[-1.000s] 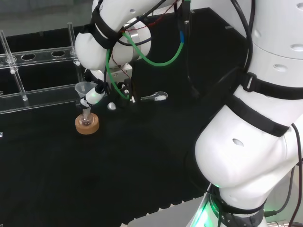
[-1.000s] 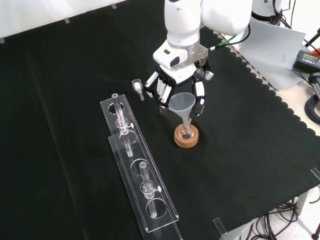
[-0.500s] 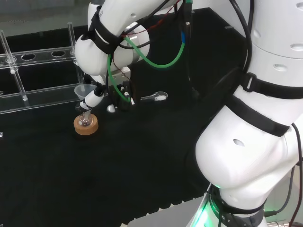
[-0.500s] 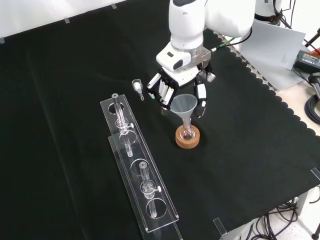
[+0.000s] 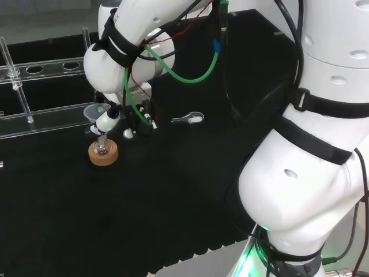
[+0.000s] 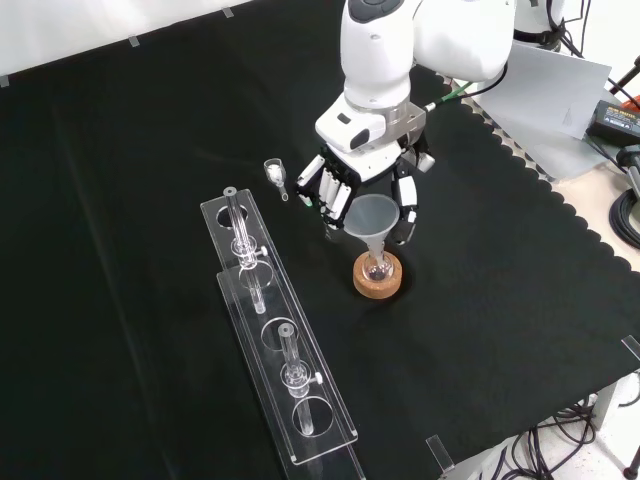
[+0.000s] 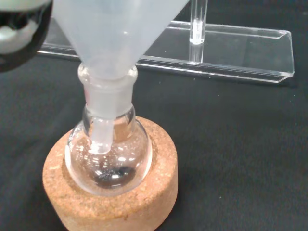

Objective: Place the funnel on the round-bottom flask.

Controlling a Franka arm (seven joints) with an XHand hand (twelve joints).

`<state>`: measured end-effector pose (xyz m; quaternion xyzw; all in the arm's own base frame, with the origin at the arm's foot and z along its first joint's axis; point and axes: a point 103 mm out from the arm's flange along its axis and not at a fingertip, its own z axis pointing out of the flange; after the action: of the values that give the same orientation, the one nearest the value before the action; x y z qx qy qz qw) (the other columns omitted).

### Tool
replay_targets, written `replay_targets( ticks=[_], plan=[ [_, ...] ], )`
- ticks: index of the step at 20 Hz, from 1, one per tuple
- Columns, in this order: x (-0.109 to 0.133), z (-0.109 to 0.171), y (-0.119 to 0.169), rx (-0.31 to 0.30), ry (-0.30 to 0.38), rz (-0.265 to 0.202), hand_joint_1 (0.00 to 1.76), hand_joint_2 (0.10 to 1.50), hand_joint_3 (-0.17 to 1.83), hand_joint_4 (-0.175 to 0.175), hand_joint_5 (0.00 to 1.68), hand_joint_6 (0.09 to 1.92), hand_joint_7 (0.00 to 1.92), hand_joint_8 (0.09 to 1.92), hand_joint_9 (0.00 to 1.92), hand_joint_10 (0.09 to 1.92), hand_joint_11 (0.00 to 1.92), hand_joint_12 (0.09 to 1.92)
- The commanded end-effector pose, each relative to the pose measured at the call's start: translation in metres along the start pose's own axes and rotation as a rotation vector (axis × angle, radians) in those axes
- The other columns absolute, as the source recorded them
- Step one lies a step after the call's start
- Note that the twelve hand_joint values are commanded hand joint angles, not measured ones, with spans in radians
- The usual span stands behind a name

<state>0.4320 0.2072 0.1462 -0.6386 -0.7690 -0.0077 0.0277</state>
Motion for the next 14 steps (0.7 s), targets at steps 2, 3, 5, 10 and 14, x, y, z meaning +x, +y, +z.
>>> replay_targets(
  ticks=[2, 3, 5, 10, 14],
  plan=[
    [0.004, -0.004, -0.006, 0.058, -0.005, -0.021, 0.93, 0.41, 0.83, 0.15, 1.0, 0.54, 1.21, 0.2, 1.05, 0.26, 0.33, 1.4],
    [0.003, -0.006, -0.007, 0.071, -0.007, -0.023, 0.91, 0.41, 0.82, 0.135, 0.94, 0.55, 1.16, 0.2, 1.01, 0.26, 0.31, 1.41],
    [0.001, -0.012, -0.008, 0.097, -0.008, -0.035, 0.86, 0.41, 0.77, 0.104, 0.79, 0.54, 1.06, 0.17, 0.92, 0.27, 0.26, 1.44],
    [-0.007, -0.047, -0.002, 0.167, -0.018, -0.074, 0.63, 0.49, 0.51, 0.053, 0.48, 0.19, 0.7, 0.11, 0.49, 0.44, 0.04, 1.49],
    [-0.019, -0.086, 0.004, 0.107, -0.075, -0.074, 0.51, 0.55, 0.32, 0.041, 0.32, 0.09, 0.49, 0.09, 0.17, 0.66, 0.0, 1.36]
  ],
)
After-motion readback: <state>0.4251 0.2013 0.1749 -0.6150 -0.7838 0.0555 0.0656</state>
